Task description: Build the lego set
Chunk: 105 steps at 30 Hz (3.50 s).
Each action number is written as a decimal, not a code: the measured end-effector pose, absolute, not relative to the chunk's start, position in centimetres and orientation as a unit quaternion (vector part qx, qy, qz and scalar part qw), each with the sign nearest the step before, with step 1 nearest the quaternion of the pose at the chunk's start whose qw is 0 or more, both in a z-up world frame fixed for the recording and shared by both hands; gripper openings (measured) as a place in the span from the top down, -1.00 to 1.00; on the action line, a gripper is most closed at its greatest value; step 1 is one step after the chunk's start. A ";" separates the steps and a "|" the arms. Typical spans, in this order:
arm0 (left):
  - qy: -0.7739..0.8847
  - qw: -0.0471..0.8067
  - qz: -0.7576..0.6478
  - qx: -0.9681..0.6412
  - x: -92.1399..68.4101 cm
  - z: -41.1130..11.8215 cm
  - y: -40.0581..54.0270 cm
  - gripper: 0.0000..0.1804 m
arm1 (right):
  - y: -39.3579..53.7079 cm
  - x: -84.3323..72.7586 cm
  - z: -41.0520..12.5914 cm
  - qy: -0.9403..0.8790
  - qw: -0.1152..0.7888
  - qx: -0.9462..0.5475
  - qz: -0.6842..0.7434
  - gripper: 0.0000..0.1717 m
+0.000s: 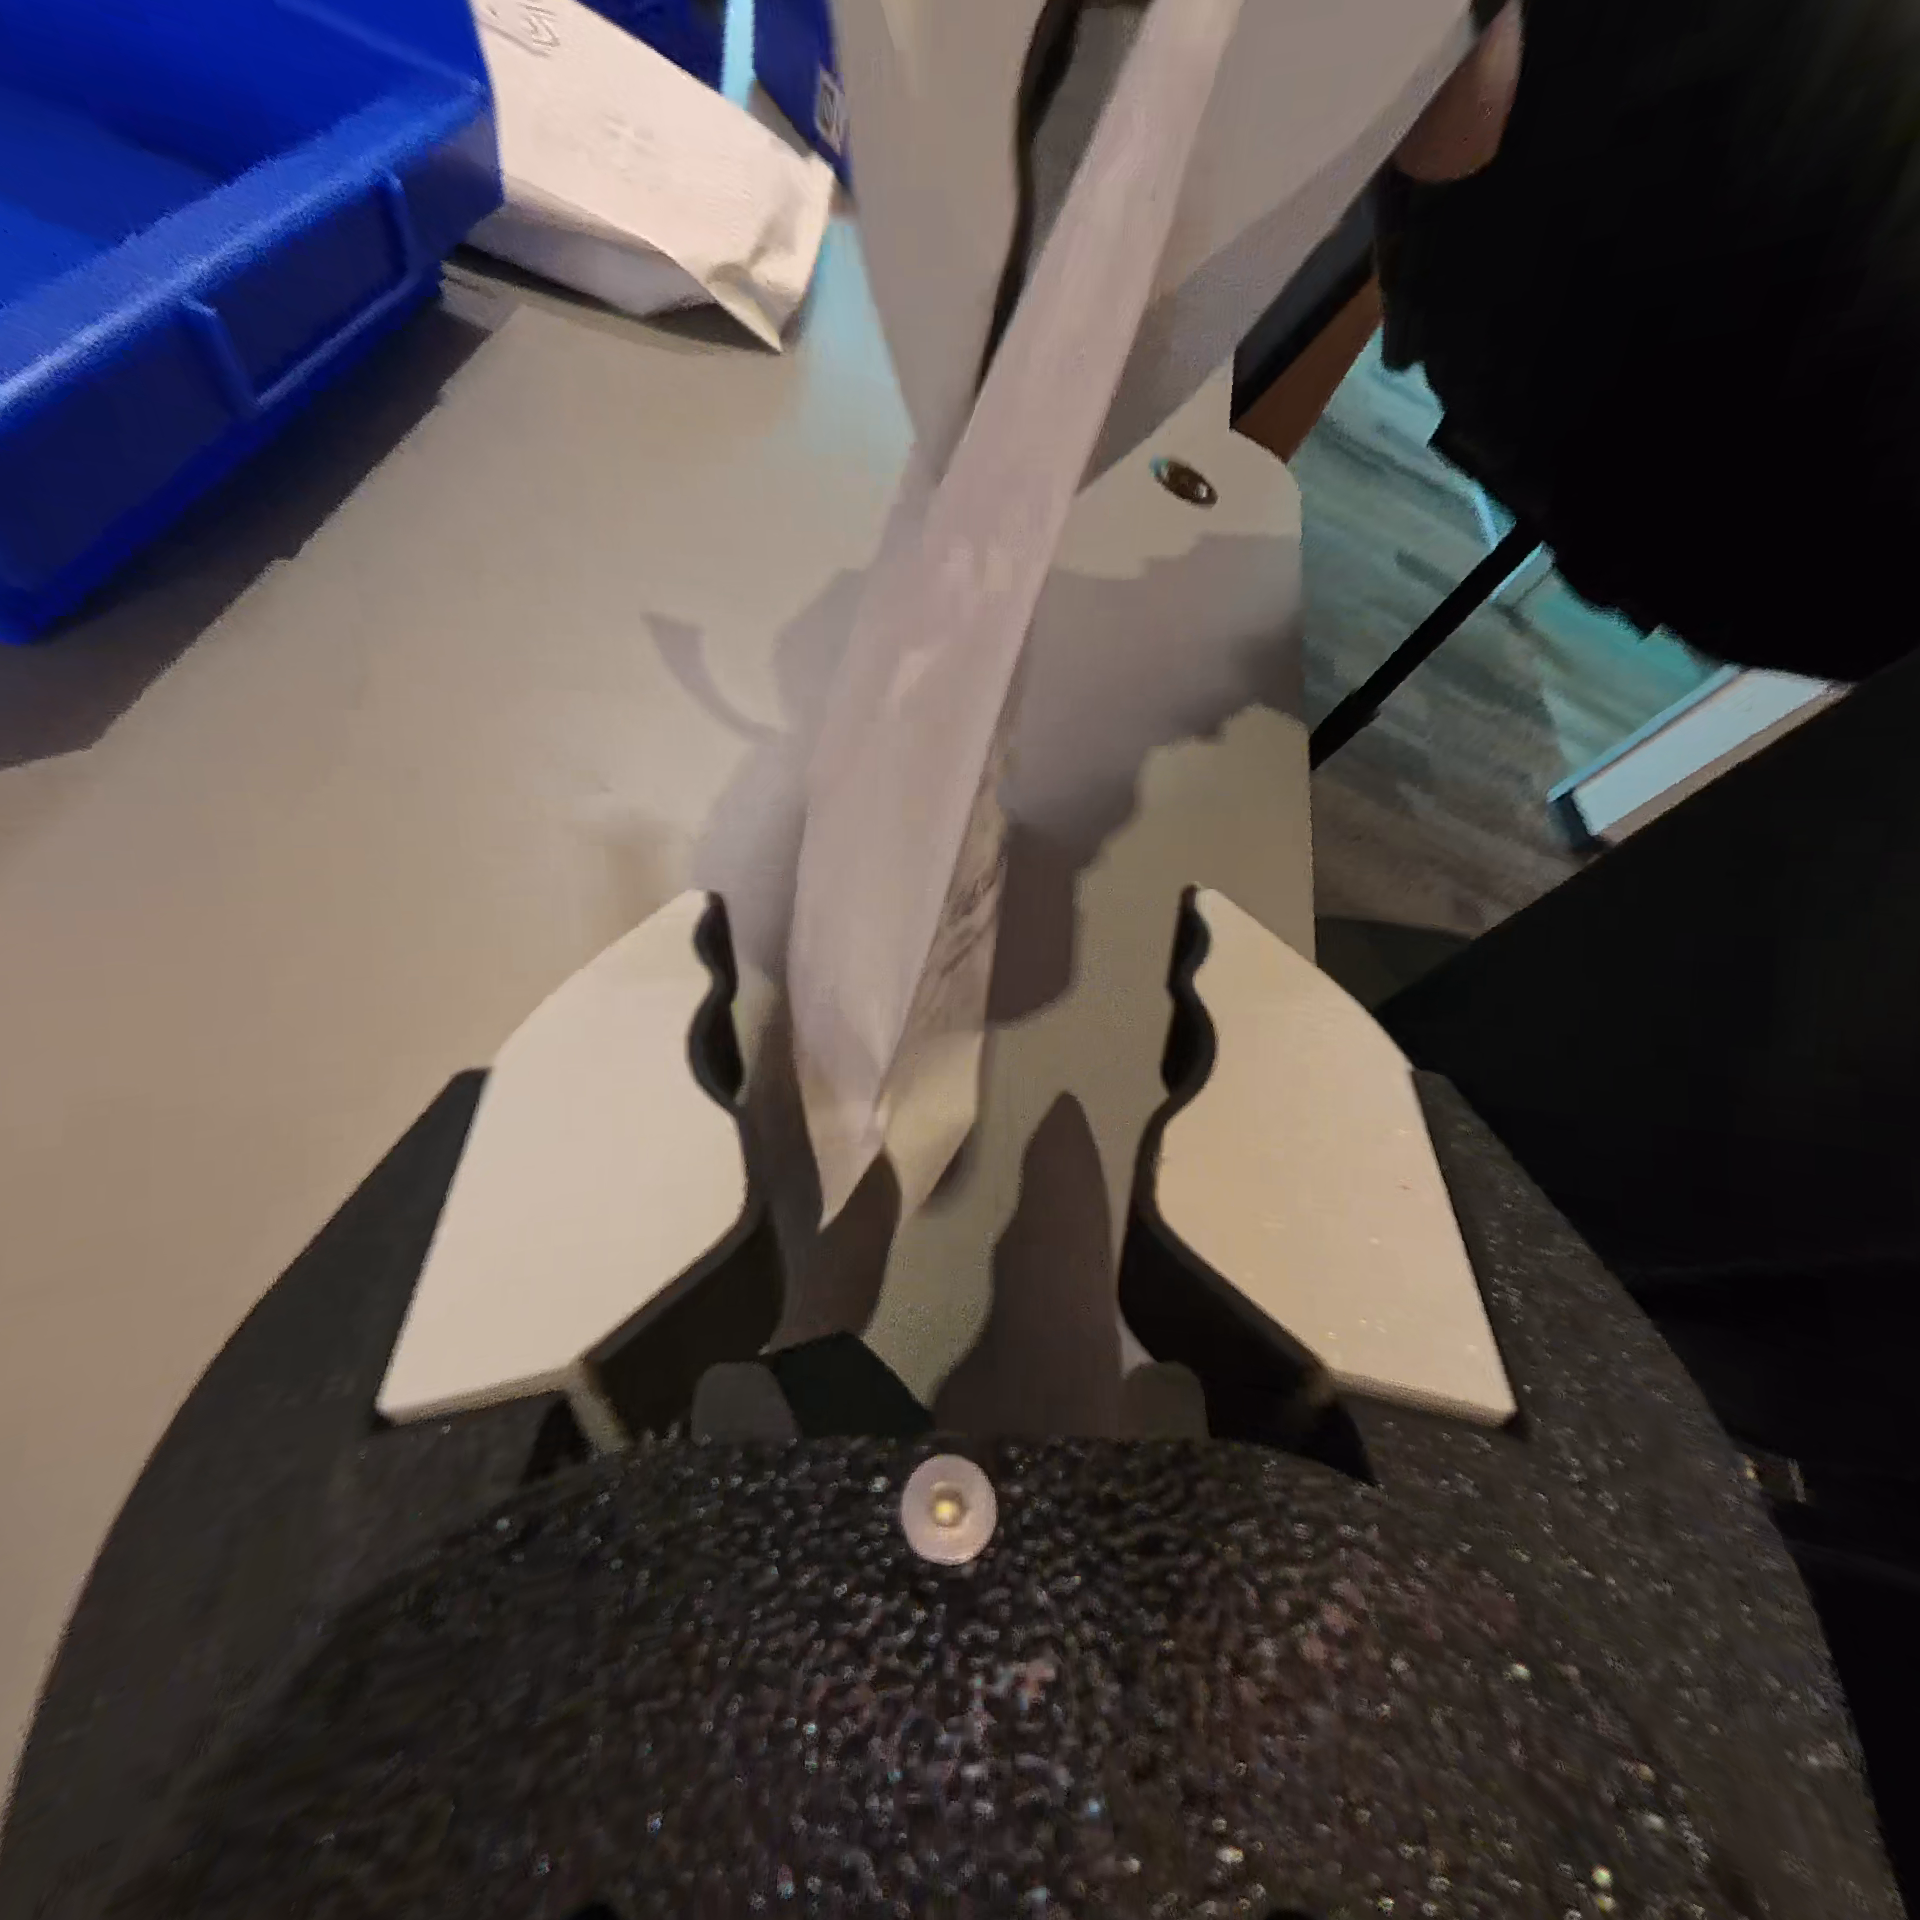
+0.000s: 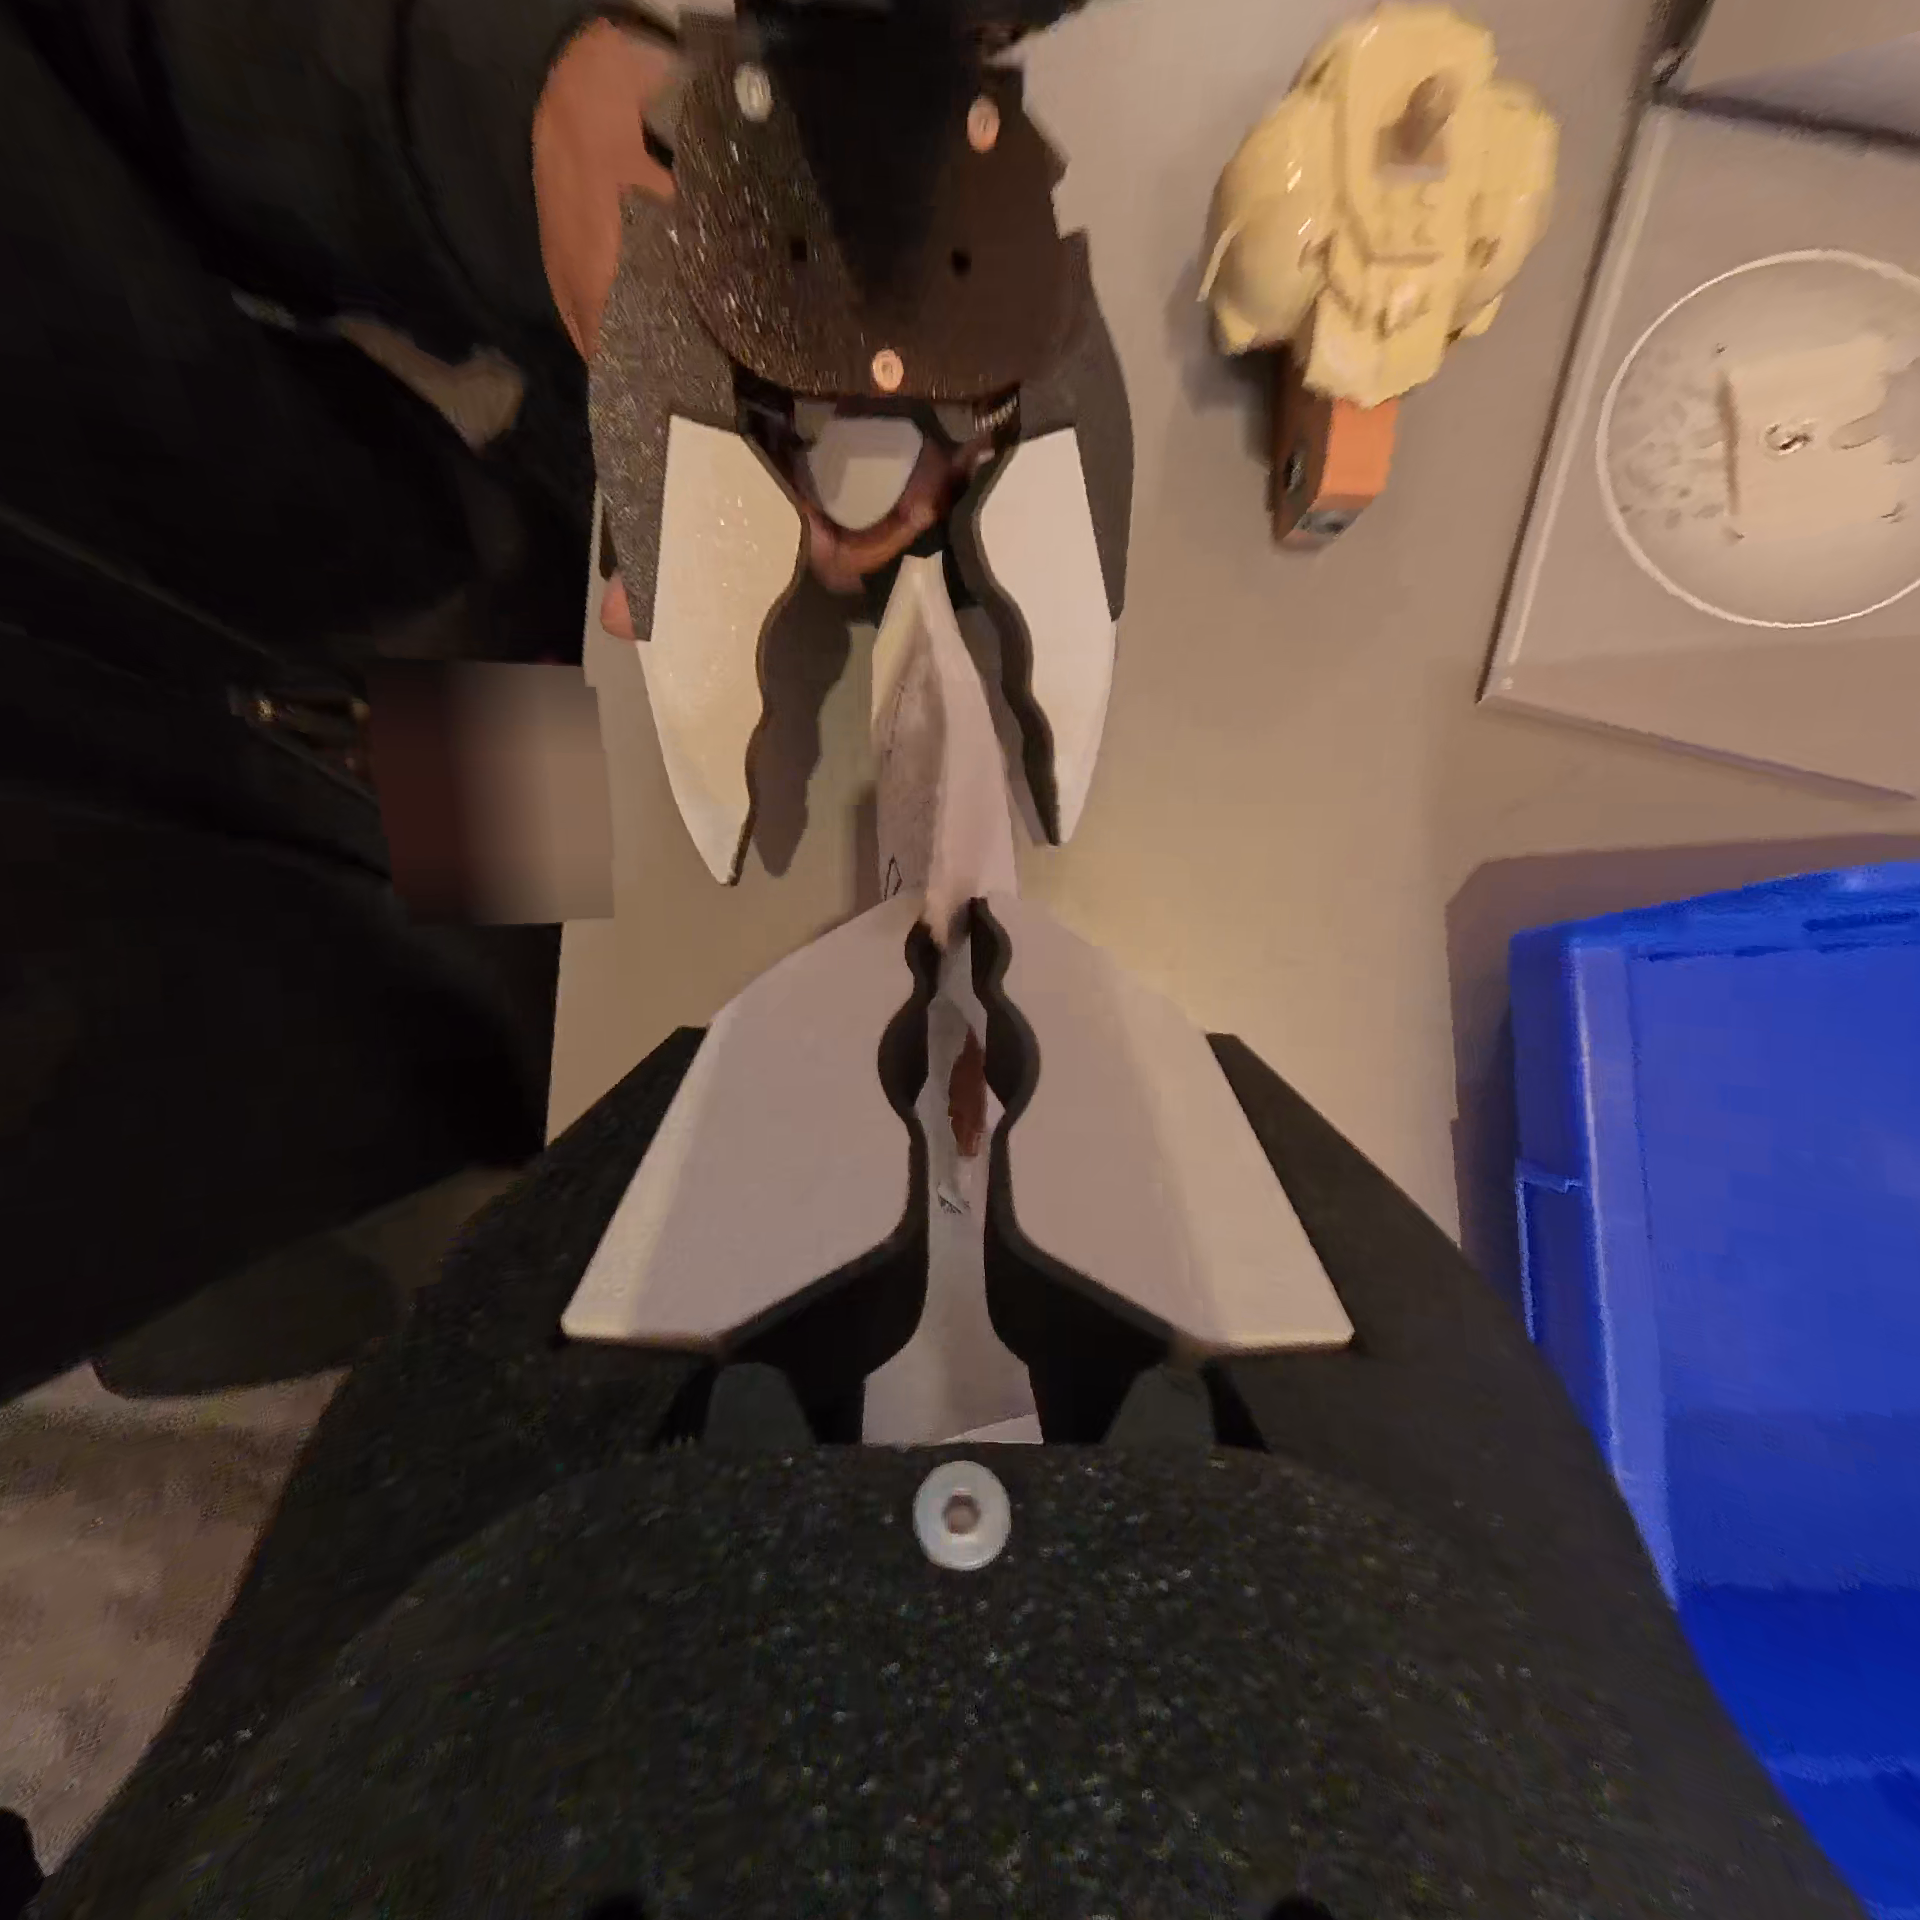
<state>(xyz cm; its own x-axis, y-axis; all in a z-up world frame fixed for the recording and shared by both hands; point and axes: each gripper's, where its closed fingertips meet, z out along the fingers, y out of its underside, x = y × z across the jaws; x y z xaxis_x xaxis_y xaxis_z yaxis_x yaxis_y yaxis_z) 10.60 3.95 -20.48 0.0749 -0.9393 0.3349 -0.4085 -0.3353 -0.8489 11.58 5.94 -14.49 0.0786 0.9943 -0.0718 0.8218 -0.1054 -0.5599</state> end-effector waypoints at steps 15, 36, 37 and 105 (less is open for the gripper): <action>0.319 0.407 -0.641 -0.567 10.0 -11.8 9.2 0.66 | 10.7 11.1 -8.4 -0.449 0.326 -0.719 0.419 0.94; 0.343 0.290 -0.478 -0.755 14.7 -10.6 25.3 0.67 | 23.4 29.4 -7.3 -0.201 0.640 -0.718 0.187 0.75; 0.347 0.266 -0.478 -0.762 15.2 -10.9 25.9 0.67 | 23.4 29.2 -8.2 -0.210 0.633 -0.725 0.173 0.76; 0.771 0.115 -0.031 -0.625 18.1 -12.7 32.9 0.17 | 27.9 25.7 -10.2 -0.414 0.517 -0.725 0.190 1.00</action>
<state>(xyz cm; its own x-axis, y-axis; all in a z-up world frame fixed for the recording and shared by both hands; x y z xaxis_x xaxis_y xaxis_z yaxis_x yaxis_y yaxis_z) 18.08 32.91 -12.74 -0.1920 -0.9715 -0.1389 -0.9573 0.2166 -0.1916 25.67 27.95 -10.19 0.5851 0.7964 0.1529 0.4032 -0.1220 -0.9069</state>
